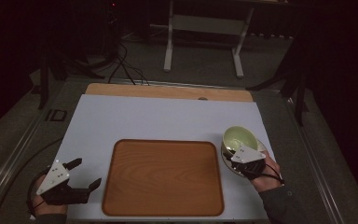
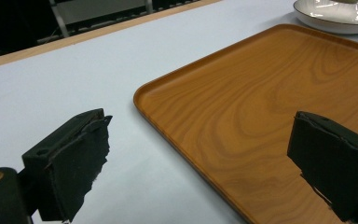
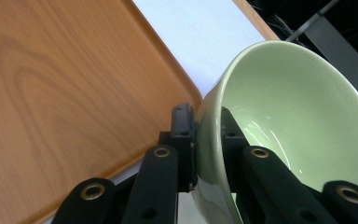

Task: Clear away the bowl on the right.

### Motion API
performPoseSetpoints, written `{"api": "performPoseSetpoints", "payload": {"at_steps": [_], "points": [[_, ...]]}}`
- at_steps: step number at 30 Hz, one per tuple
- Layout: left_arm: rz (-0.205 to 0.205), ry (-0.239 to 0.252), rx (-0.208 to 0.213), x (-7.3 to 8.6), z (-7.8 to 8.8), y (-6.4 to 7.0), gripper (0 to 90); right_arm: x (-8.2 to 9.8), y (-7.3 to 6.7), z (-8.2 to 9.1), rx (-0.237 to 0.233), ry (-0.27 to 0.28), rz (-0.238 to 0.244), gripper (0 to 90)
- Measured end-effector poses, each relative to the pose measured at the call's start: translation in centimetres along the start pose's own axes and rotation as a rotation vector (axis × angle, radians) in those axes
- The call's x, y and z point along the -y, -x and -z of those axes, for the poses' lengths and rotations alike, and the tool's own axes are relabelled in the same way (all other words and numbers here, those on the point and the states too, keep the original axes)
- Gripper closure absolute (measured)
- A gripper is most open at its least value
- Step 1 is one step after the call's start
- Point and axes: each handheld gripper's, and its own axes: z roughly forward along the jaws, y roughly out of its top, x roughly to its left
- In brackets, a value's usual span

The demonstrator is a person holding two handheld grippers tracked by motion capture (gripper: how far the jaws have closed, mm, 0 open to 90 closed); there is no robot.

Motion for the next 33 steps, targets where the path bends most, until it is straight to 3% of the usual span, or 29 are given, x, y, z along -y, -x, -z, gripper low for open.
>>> {"api": "performPoseSetpoints", "payload": {"at_steps": [33], "points": [[0.011, 0.005, -0.006, 0.0, 0.0, -0.1, 5.2, -3.4, -1.3, -0.9, -0.035, 0.063, 0.053, 81.3]]}}
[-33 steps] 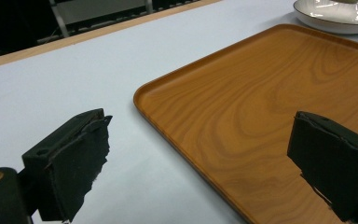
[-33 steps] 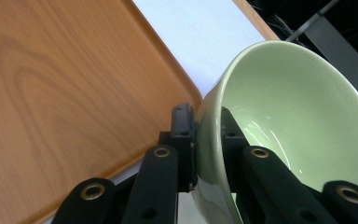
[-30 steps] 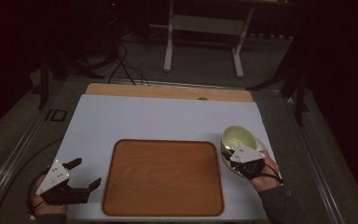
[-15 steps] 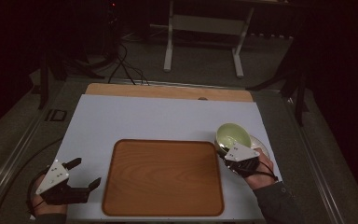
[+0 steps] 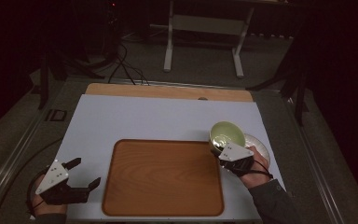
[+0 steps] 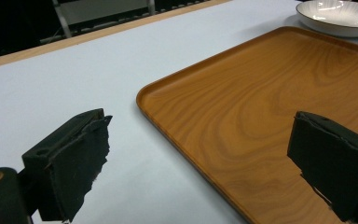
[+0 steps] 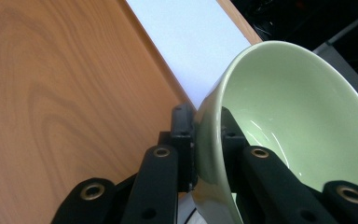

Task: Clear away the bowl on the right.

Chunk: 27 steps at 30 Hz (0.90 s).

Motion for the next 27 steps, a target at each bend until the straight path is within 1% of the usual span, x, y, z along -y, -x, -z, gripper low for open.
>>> {"api": "performPoseSetpoints", "payload": {"at_steps": [13, 18, 27], "points": [[0.002, 0.003, -0.002, 0.0, 0.1, 0.0, 5.2, -1.2, -0.7, -0.5, -0.019, 0.018, 0.026, 81.3], [0.001, 0.004, -0.001, 0.0, 0.1, 0.0, 5.2, -1.3, -0.9, -0.6, -0.028, 0.019, 0.034, 81.2], [0.001, 0.006, -0.004, 0.0, 0.1, 0.0, 5.2, -1.8, -1.6, -0.9, -0.041, 0.03, 0.047, 81.3]]}}
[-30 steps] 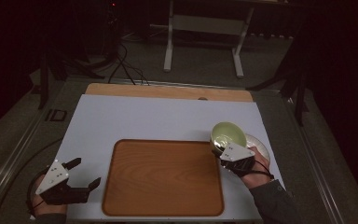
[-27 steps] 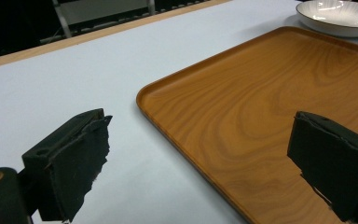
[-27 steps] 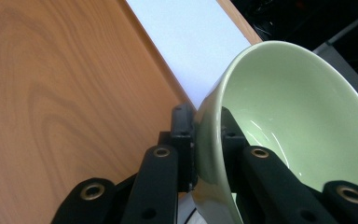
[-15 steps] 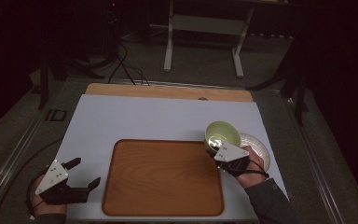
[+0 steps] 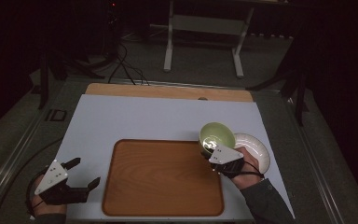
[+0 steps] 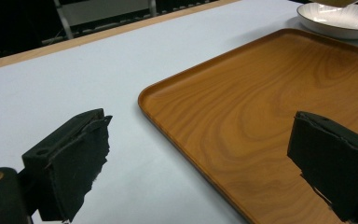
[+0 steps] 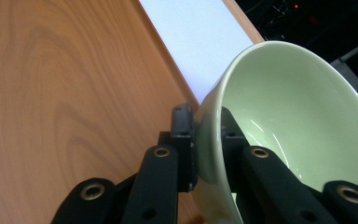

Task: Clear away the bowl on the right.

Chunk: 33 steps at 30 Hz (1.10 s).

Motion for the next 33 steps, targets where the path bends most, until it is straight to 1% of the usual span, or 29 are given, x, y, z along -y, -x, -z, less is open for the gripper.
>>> {"api": "performPoseSetpoints", "payload": {"at_steps": [15, 33], "points": [[0.002, 0.003, 0.0, 0.0, 0.0, 0.0, 5.2, -0.6, -1.2, -0.7, -0.022, 0.015, 0.021, 81.2], [0.005, 0.006, -0.001, 0.0, 0.1, -0.1, 5.2, -1.5, -2.2, -1.4, -0.049, 0.023, 0.051, 81.2]]}}
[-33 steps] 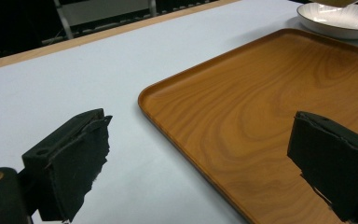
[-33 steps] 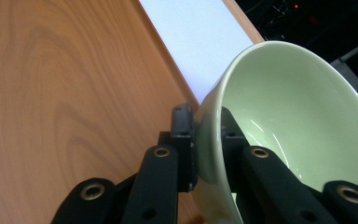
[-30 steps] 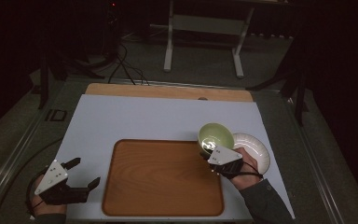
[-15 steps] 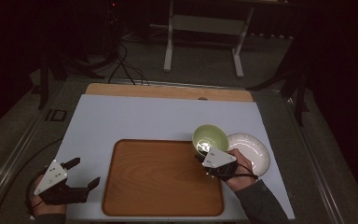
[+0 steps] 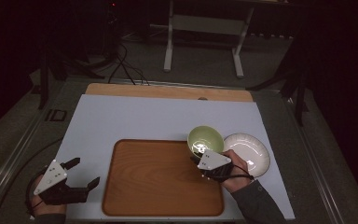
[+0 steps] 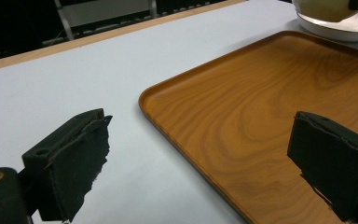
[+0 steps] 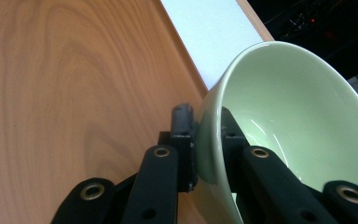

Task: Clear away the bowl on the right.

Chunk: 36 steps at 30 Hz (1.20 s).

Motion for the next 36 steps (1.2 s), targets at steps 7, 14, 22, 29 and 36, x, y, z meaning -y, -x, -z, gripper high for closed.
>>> {"api": "performPoseSetpoints", "payload": {"at_steps": [7, 14, 22, 29, 36], "points": [[-0.001, -0.001, 0.0, 0.0, 0.0, 0.0, 5.2, -0.3, -0.4, -0.2, -0.007, 0.005, 0.013, 81.2], [0.001, 0.001, -0.001, 0.0, 0.0, 0.0, 5.2, -0.6, -0.8, -0.4, -0.018, 0.01, 0.024, 81.2], [0.002, 0.001, -0.002, 0.0, 0.0, 0.0, 5.2, -1.0, -1.3, -0.8, -0.034, 0.016, 0.035, 81.2], [0.002, 0.003, -0.004, 0.0, 0.1, 0.0, 5.2, -1.3, -1.8, -1.2, -0.048, 0.018, 0.051, 81.2], [0.001, 0.004, -0.004, 0.0, 0.1, -0.1, 5.2, -1.7, -2.2, -1.5, -0.062, 0.022, 0.061, 81.2]]}}
